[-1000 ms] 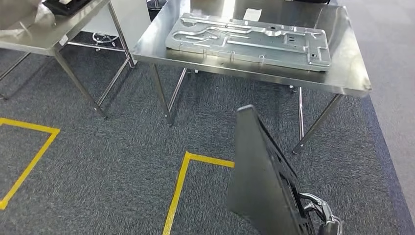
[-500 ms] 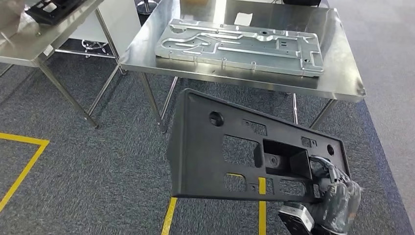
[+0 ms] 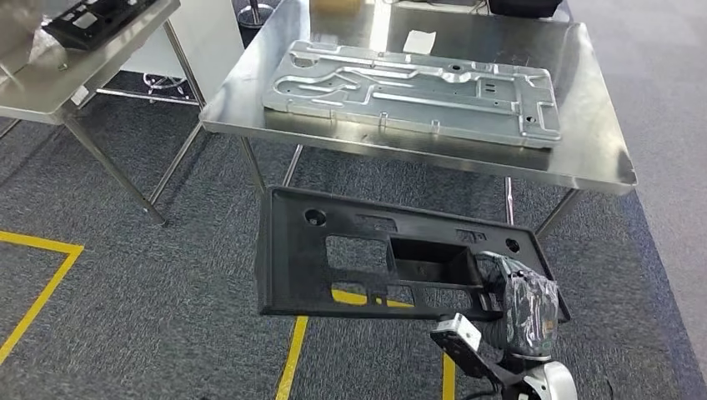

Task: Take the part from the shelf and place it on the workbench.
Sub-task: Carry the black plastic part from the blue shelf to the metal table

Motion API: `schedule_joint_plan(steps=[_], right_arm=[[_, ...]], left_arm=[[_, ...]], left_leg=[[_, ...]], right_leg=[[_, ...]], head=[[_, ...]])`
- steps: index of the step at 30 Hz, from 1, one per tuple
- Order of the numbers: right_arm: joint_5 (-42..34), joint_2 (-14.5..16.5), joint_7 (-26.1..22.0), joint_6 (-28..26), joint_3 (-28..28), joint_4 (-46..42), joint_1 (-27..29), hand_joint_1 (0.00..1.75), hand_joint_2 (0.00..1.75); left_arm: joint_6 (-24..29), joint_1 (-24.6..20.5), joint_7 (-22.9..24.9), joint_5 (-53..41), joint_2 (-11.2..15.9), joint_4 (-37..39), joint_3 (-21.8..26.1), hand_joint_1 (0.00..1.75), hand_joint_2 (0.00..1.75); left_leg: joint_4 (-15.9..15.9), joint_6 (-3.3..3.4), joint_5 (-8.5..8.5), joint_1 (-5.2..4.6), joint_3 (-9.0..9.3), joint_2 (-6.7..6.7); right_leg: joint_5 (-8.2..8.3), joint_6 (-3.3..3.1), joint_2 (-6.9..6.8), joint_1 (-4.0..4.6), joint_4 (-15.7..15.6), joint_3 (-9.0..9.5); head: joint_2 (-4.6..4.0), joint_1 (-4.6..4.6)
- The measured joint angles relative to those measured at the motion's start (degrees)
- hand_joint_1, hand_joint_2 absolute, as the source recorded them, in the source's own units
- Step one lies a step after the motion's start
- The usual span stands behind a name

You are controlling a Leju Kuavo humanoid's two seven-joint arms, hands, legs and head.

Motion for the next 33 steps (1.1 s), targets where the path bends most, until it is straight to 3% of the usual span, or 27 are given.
schedule_joint_plan(steps=[1,3,6,7,8,9,11,12,14,17,19,21,23,25,27,29,32,33], right_arm=[[-0.4,-0.1,0.4,0.4,0.3,0.5,-0.5,1.75,1.75],[-1.3,-0.3,0.9,1.0,0.7,1.6,-1.8,1.75,1.75],[-2.0,-0.5,1.4,1.5,1.0,3.0,-3.0,1.75,1.75],[-2.1,-0.6,1.6,1.7,1.0,3.4,-3.1,1.75,1.75],[-2.1,-0.7,1.7,1.8,1.0,3.8,-3.1,1.75,1.75],[-2.2,-0.8,1.8,1.8,1.0,4.1,-3.1,1.75,1.75],[-2.3,-0.9,2.0,1.8,1.0,4.5,-3.3,1.75,1.75],[-2.4,-0.9,2.1,1.8,1.0,4.7,-3.4,1.75,1.75],[-2.5,-1.1,2.2,1.8,1.0,5.0,-3.5,1.75,1.75],[-2.2,-1.5,2.2,1.7,1.0,5.1,-3.8,1.75,1.75],[-2.0,-1.9,2.1,1.7,1.0,5.2,-4.3,1.75,1.75],[-1.9,-2.2,2.2,1.6,1.0,5.3,-4.5,1.75,1.75],[-1.9,-2.4,2.2,1.6,1.0,5.5,-4.5,1.75,1.75],[-1.9,-2.6,2.2,1.6,1.0,5.7,-4.5,1.75,1.75],[-1.9,-2.8,2.2,1.6,1.0,5.9,-4.5,1.75,1.75],[-1.8,-3.0,2.2,1.6,1.0,6.2,-4.5,1.75,1.75],[0.0,-3.0,2.2,1.7,1.0,6.3,-4.9,1.75,1.75],[1.5,-3.1,2.2,1.9,1.1,6.3,-5.2,1.75,1.75]], left_arm=[[0.0,0.0,0.0,-0.1,0.0,0.0,0.0,0.00,0.00],[-0.1,-0.2,0.0,-0.2,0.1,0.0,-0.1,0.00,0.00],[-0.1,-0.3,0.1,-0.2,0.3,0.0,-0.1,0.00,0.00],[-0.1,-0.1,0.2,-0.2,0.4,0.0,-0.1,0.00,0.00],[-0.1,0.0,0.3,-0.2,0.4,0.0,-0.1,0.00,0.00],[-0.1,0.1,0.3,-0.2,0.4,0.0,-0.1,0.00,0.00],[-0.1,0.2,0.4,-0.2,0.6,0.0,-0.1,0.00,0.00],[-0.1,0.2,0.4,-0.2,0.7,0.0,-0.1,0.00,0.00],[-0.1,0.3,0.5,-0.2,0.9,0.1,-0.1,0.00,0.00],[-0.2,0.5,0.5,-0.2,1.1,0.1,-0.1,0.00,0.00],[-0.2,0.4,0.5,-0.2,1.0,0.1,-0.2,0.00,0.00],[-0.2,0.3,0.5,-0.2,1.0,0.1,-0.2,0.00,0.00],[-0.2,0.3,0.5,-0.2,1.0,0.1,-0.2,0.00,0.00],[-0.2,0.4,0.5,-0.2,1.0,0.2,-0.3,0.00,0.00],[-0.3,0.5,0.5,-0.2,1.0,0.2,-0.3,0.00,0.00],[-0.3,0.4,0.5,-0.2,1.0,0.2,-0.4,0.00,0.00],[-0.3,0.2,0.5,-0.3,1.0,0.2,-0.4,0.00,0.00],[-0.3,0.1,0.5,-0.3,1.0,0.3,-0.5,0.00,0.00]], left_leg=[[0.5,-0.31,-0.11,0.04,0.33,0.04],[4.1,-0.59,-0.85,0.15,-1.31,0.10],[14.0,-0.65,-4.53,0.13,-8.38,0.12],[15.7,-0.55,-5.27,0.09,-10.29,0.12],[15.5,-0.35,-4.77,0.04,-11.27,0.12],[13.3,0.01,-2.92,-0.08,-11.34,0.12],[6.6,0.99,2.71,-0.56,-10.13,0.13],[4.0,1.35,4.15,-0.86,-9.58,0.11],[2.2,1.88,4.88,-1.28,-9.05,0.01],[0.3,2.67,5.45,-1.03,-6.92,-0.09],[-0.5,2.97,5.37,-0.76,-5.46,-0.05],[-0.8,3.12,4.86,-0.66,-4.72,-0.08],[-0.8,2.94,3.96,-0.47,-3.74,-0.19],[-0.8,2.47,2.77,-0.17,-2.29,-0.29],[-0.8,1.80,1.40,0.02,-0.85,-0.34],[-1.0,0.86,0.26,0.03,0.12,-0.34],[0.4,-0.40,0.62,0.07,0.77,-0.16],[2.3,-0.63,0.86,0.13,0.01,-0.09]], right_leg=[[0.19,-0.48,0.07,-0.06,-0.2,0.54],[-0.18,-1.32,0.10,-0.07,-0.6,1.75],[-1.22,-2.08,0.15,0.28,-0.8,2.71],[-1.64,-2.18,0.23,0.44,-0.8,3.09],[-2.08,-2.23,0.32,0.60,-0.8,3.60],[-2.56,-2.23,0.38,0.77,-0.8,4.25],[-3.59,-2.11,0.38,1.07,-0.8,5.63],[-4.01,-1.92,0.41,1.12,-0.9,6.08],[-4.40,-1.24,0.51,1.05,-0.9,6.59],[-4.06,-0.23,0.52,0.92,0.8,6.93],[-5.16,0.45,0.50,0.69,5.2,4.48],[-7.89,1.29,0.51,0.30,11.2,-0.24],[-9.73,1.99,0.48,-0.23,13.2,-3.74],[-7.28,2.46,0.35,-0.71,9.2,-4.23],[-0.39,2.42,0.01,-0.94,2.7,-3.31],[3.66,1.57,-0.19,-0.63,-0.5,-2.80],[3.05,-0.13,0.15,-0.45,-0.8,-1.69],[2.72,-0.64,0.20,-0.52,-1.0,-1.09]], head=[[-0.01,-0.07],[-0.01,-0.37],[0.00,-0.66],[0.00,-0.71],[0.00,-0.72],[0.00,-0.74],[-0.01,-0.62],[-0.01,-0.51],[-0.01,-0.29],[-0.01,-0.19],[-0.01,0.05],[-0.01,0.20],[-0.01,0.20],[0.00,0.21],[0.00,0.29],[0.00,0.32],[-0.01,0.26],[-0.01,0.13]])
